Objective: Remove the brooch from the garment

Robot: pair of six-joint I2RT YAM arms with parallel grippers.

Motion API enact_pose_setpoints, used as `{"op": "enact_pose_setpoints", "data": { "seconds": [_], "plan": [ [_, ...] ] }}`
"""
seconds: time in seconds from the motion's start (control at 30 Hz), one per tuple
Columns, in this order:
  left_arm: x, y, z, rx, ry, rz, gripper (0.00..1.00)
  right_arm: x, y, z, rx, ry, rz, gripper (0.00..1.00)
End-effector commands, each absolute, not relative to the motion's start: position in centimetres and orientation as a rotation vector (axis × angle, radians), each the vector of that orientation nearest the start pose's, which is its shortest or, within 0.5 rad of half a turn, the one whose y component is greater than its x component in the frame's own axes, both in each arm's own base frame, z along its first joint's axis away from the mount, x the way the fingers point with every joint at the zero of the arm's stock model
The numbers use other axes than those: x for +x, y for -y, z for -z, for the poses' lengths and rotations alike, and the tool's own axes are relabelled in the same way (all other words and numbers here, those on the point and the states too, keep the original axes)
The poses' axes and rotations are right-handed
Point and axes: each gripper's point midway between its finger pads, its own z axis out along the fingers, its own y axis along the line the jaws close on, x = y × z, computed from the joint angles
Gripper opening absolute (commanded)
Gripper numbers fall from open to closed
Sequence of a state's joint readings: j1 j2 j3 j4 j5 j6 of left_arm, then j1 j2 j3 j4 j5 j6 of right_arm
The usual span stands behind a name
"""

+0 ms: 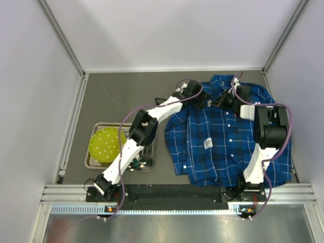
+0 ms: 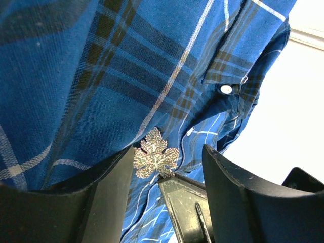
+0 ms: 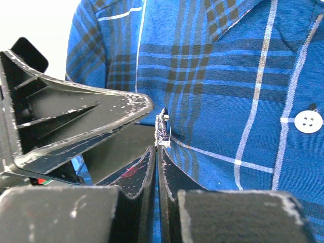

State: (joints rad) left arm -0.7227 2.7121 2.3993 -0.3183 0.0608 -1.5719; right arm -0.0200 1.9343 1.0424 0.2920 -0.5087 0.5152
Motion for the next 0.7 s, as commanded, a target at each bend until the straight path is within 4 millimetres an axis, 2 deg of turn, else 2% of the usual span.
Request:
{"op": "enact_pose_setpoints", "data": {
  "seconds": [0.0, 0.23, 0.3, 0.33, 0.57, 0.67],
  "plan": [
    [49.3, 51.8, -5.0, -1.062, -2.333, 1.205, 0.61, 47.8, -10.7, -9.1, 0.147, -2.077, -0.877, 0.04],
    [48.8, 51.6, -4.7, -1.005, -2.355, 1.187, 0.59, 48.0, -11.1, -8.7, 0.151, -2.110, -0.919, 0.19],
    [48.5, 51.6, -4.4, -0.994, -2.372, 1.181, 0.55, 48.0, -11.2, -8.8, 0.154, -2.108, -0.934, 0.22],
    [48.3, 51.5, -4.2, -0.992, -2.381, 1.174, 0.49, 48.0, -11.2, -8.8, 0.156, -2.107, -0.938, 0.23],
    [47.9, 51.2, -4.1, -0.936, -2.397, 1.153, 0.37, 47.9, -10.6, -8.7, 0.198, -2.107, -0.970, 0.34],
    [47.7, 50.9, -4.0, -0.920, -2.404, 1.137, 0.32, 47.9, -10.5, -8.7, 0.218, -2.104, -0.999, 0.36]
  ]
}}
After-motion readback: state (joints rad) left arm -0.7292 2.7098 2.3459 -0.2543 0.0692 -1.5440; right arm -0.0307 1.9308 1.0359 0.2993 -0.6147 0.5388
